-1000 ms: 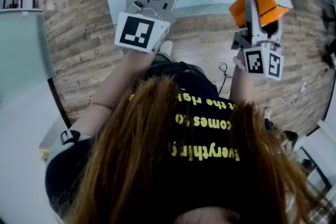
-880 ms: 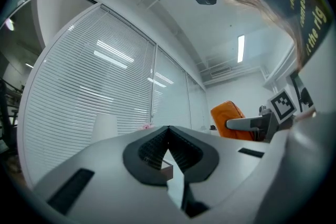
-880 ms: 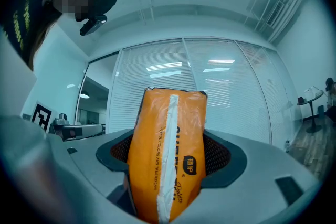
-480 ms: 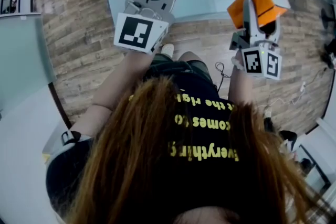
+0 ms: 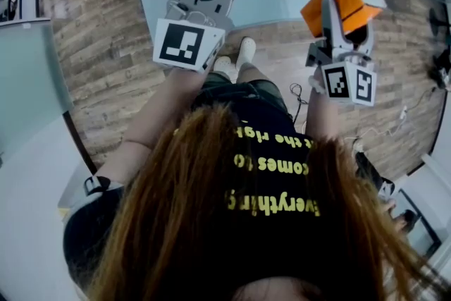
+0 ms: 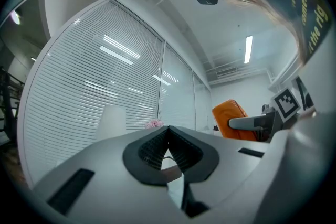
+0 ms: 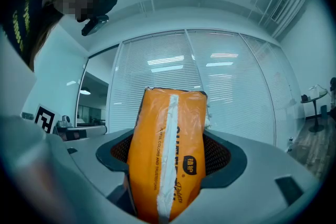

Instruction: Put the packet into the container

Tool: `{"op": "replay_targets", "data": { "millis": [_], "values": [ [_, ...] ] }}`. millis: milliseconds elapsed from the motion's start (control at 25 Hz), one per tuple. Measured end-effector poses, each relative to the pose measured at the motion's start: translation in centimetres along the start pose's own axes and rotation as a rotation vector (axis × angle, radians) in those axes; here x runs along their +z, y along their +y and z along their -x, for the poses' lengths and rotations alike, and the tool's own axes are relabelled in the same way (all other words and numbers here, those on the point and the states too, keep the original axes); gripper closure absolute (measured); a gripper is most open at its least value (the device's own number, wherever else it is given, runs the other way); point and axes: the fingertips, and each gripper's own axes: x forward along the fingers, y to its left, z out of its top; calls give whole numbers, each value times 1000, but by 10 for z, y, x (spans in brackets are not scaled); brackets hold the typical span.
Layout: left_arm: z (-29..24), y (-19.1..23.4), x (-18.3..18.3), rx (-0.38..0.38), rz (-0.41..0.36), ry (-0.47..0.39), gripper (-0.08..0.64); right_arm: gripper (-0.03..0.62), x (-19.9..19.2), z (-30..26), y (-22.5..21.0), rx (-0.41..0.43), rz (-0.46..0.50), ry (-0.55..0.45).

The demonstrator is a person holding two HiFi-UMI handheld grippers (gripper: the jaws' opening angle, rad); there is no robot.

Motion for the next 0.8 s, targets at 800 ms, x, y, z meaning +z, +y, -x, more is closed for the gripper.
{"op": "replay_targets", "data": {
  "millis": [800],
  "values": [
    [-65,9,6,74,-38,-11,559,230,3,-66,-47,103,-31,-8]
  ]
}}
